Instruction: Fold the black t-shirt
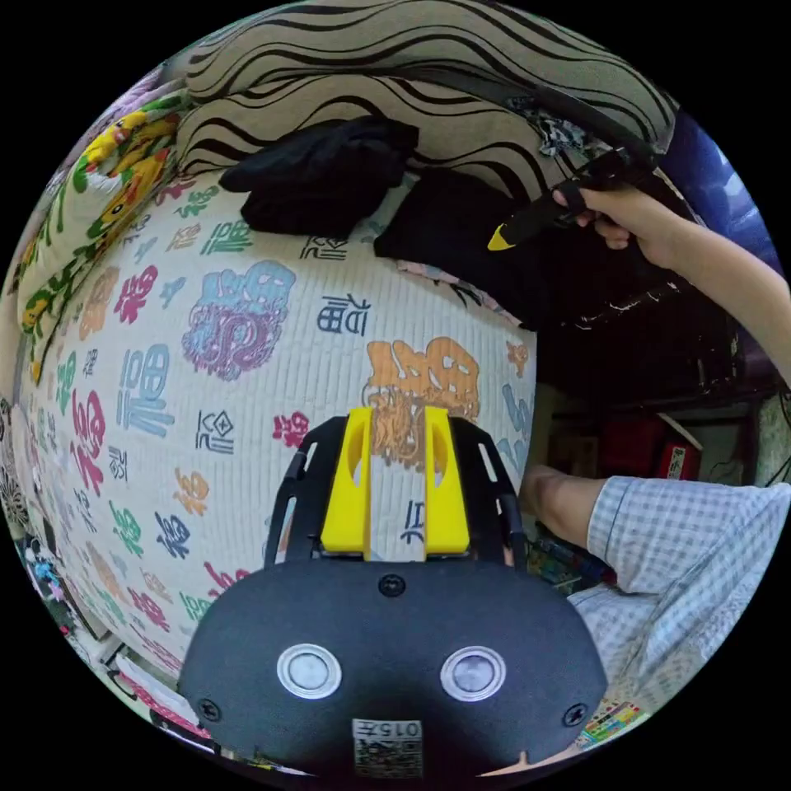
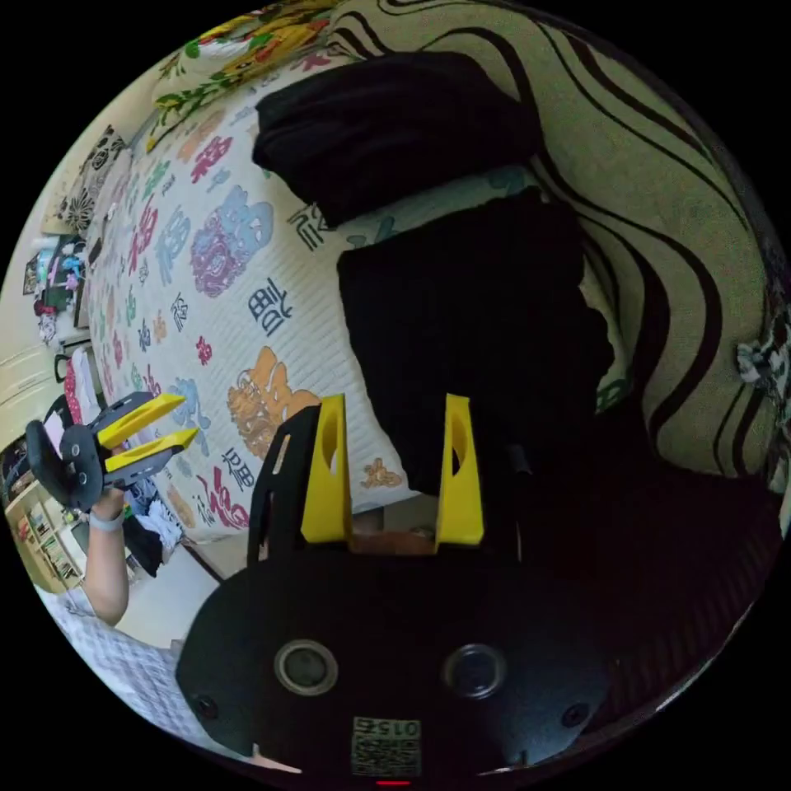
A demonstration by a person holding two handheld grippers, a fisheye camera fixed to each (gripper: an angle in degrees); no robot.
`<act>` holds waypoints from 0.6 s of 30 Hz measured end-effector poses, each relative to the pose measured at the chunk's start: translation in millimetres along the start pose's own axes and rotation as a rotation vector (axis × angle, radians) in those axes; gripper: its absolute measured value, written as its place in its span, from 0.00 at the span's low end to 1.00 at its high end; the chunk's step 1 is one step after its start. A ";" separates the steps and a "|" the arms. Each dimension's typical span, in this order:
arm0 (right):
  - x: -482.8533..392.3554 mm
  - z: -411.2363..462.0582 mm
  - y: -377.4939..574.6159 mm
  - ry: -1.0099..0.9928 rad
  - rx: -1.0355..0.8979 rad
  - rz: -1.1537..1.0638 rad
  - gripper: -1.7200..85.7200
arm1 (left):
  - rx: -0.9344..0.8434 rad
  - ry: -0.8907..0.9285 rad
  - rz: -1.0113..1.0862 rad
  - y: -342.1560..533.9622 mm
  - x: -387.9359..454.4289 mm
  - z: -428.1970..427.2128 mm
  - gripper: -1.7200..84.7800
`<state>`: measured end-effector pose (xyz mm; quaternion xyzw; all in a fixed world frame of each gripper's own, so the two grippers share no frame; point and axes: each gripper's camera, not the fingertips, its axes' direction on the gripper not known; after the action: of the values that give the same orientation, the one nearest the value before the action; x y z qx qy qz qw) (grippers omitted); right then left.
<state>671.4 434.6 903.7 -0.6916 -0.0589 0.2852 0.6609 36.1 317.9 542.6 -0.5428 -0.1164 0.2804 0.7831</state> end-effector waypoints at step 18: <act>104.8 -4.8 -20.4 -0.106 -0.013 -0.160 0.06 | -0.120 -0.737 0.473 -209.7 57.3 29.2 0.14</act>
<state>766.7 480.9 889.7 -0.6729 -0.1506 0.2671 0.6732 134.2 320.0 738.7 -0.4628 -0.2765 0.6195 0.5706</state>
